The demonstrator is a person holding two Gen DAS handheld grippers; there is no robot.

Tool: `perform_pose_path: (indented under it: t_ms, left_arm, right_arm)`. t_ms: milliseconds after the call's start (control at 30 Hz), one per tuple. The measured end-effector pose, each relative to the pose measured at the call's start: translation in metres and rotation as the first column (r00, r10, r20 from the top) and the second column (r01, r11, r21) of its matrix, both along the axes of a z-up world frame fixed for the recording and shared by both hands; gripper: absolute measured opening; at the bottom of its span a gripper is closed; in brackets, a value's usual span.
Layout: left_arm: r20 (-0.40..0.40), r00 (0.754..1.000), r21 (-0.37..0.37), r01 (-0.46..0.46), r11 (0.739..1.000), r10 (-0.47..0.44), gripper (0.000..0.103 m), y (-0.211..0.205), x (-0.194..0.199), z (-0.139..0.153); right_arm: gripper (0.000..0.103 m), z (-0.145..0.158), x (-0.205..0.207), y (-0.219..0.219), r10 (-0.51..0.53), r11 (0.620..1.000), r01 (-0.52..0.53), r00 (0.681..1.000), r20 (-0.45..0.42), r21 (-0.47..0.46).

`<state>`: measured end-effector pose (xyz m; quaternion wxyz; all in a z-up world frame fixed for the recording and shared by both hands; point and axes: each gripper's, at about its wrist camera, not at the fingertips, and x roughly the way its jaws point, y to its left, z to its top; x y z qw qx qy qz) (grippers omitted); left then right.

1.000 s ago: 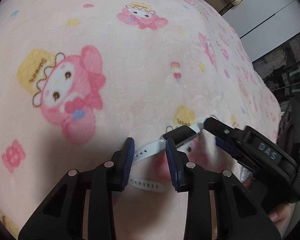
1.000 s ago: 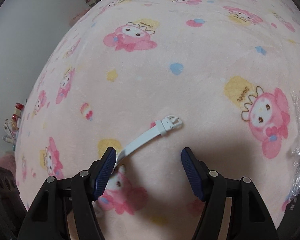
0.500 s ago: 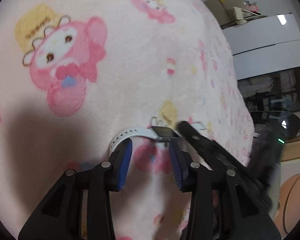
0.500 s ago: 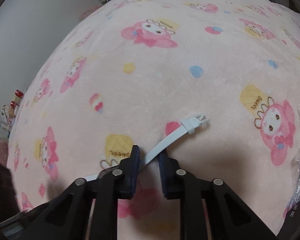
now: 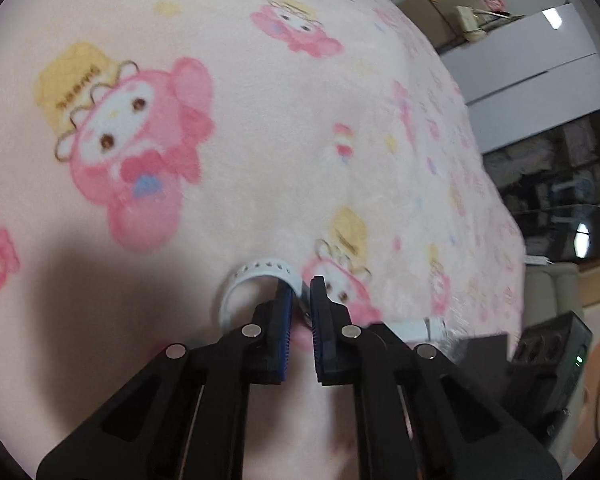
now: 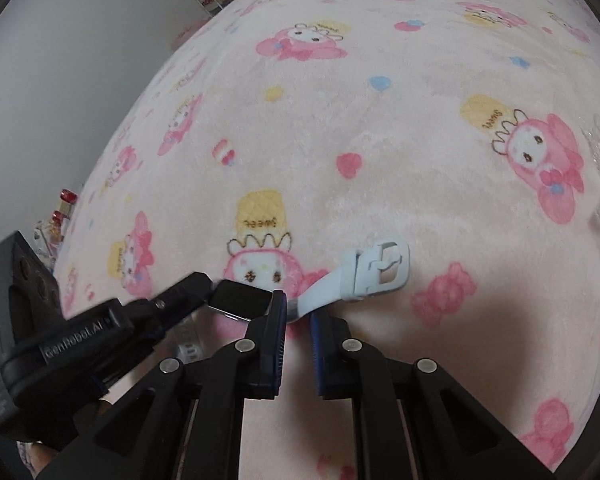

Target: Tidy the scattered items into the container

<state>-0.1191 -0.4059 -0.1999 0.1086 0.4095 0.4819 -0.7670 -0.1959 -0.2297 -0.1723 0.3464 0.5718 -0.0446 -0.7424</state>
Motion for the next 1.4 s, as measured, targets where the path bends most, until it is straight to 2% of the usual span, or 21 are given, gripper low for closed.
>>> perform_pose_path:
  t_ms: [100,200,267,300,333,367,433,500,633,733,833,867,900,933,967,1033,1067,1200,1267,1400]
  left_arm:
    - [-0.035,0.999,0.056,0.032,0.998,-0.03,0.007,0.006,0.015,0.006]
    - [-0.007,0.998,0.036,0.069,0.997,-0.069,0.008,0.016,0.027,0.004]
    - [0.032,0.997,0.043,0.066,0.997,-0.067,0.015,0.021,0.029,-0.005]
    - [0.042,0.997,0.048,0.064,0.997,-0.066,0.022,0.022,0.03,-0.01]
    - [0.045,0.997,0.062,0.053,0.997,-0.056,0.023,0.019,0.03,-0.013]
    - [0.042,0.998,0.07,0.042,0.997,-0.045,0.024,0.017,0.029,-0.012]
    - [0.013,1.0,0.067,0.007,0.998,-0.008,0.039,0.012,0.035,-0.007]
    - [-0.018,1.0,0.066,-0.011,0.998,0.012,0.047,0.009,0.037,-0.003]
    - [-0.045,0.999,0.11,-0.02,0.994,0.025,0.052,-0.001,0.024,-0.007]
    - [-0.058,0.997,0.134,-0.037,0.99,0.045,0.057,-0.009,0.013,-0.009]
    - [-0.029,0.996,0.142,-0.074,0.987,0.079,0.057,-0.017,0.003,-0.019]
    - [-0.014,0.997,0.152,-0.077,0.985,0.08,0.056,-0.018,0.001,-0.024]
    - [0.0,0.997,0.151,-0.081,0.985,0.082,0.05,-0.019,0.0,-0.028]
    - [0.015,0.997,0.13,-0.079,0.988,0.078,0.042,-0.016,-0.001,-0.028]
    - [0.028,0.997,0.102,-0.071,0.992,0.069,0.037,-0.014,-0.001,-0.027]
    - [0.03,0.999,0.074,-0.045,0.996,0.043,0.014,-0.008,-0.001,-0.023]
    - [0.01,0.999,0.08,-0.033,0.996,0.033,0.009,-0.006,0.001,-0.019]
    - [-0.034,0.999,0.016,0.008,1.0,-0.007,0.004,0.013,0.014,0.006]
    - [-0.075,0.997,0.001,0.031,1.0,-0.031,0.004,0.023,0.015,0.022]
    - [-0.136,0.988,-0.082,0.066,0.994,-0.077,0.004,0.053,0.031,0.06]
  right_arm:
    - [0.009,0.007,0.007,0.011,-0.005,1.0,0.005,1.0,0.002,-0.027]
    - [0.009,0.0,0.012,0.023,-0.017,0.999,0.02,0.997,0.081,-0.044]
    - [0.009,-0.008,0.017,0.026,-0.021,0.999,0.025,0.993,0.12,-0.034]
    - [0.009,-0.011,0.018,0.027,-0.024,0.999,0.027,0.991,0.131,-0.024]
    - [0.01,-0.014,0.02,0.031,-0.029,0.999,0.032,0.99,0.141,-0.019]
    - [0.011,-0.017,0.02,0.035,-0.036,0.999,0.04,0.988,0.151,-0.024]
    - [0.014,-0.02,0.017,0.04,-0.067,0.997,0.074,0.983,0.168,-0.035]
    - [0.02,-0.02,0.013,0.045,-0.1,0.993,0.11,0.978,0.183,-0.049]
    - [0.038,-0.02,0.01,0.049,-0.14,0.985,0.156,0.973,0.184,-0.072]
    - [0.038,-0.022,0.007,0.049,-0.157,0.984,0.169,0.97,0.185,-0.052]
    - [0.038,-0.023,0.003,0.056,-0.2,0.975,0.215,0.963,0.182,-0.064]
    - [0.038,-0.025,0.0,0.055,-0.217,0.972,0.229,0.962,0.165,-0.055]
    - [0.037,-0.028,-0.001,0.055,-0.224,0.971,0.233,0.962,0.156,-0.044]
    - [0.036,-0.033,-0.003,0.054,-0.219,0.973,0.227,0.963,0.158,-0.032]
    - [0.033,-0.034,-0.002,0.05,-0.21,0.977,0.215,0.966,0.151,-0.016]
    - [0.021,-0.03,0.002,0.043,-0.182,0.983,0.18,0.98,0.085,0.035]
    - [0.018,-0.025,0.006,0.04,-0.159,0.986,0.157,0.986,0.05,0.049]
    - [0.01,-0.007,0.019,0.037,-0.108,0.993,0.108,0.994,-0.004,0.057]
    - [0.009,0.005,0.026,0.04,-0.09,0.995,0.091,0.996,-0.024,0.049]
    - [0.008,0.032,0.044,0.048,-0.071,0.997,0.072,0.996,-0.055,0.024]
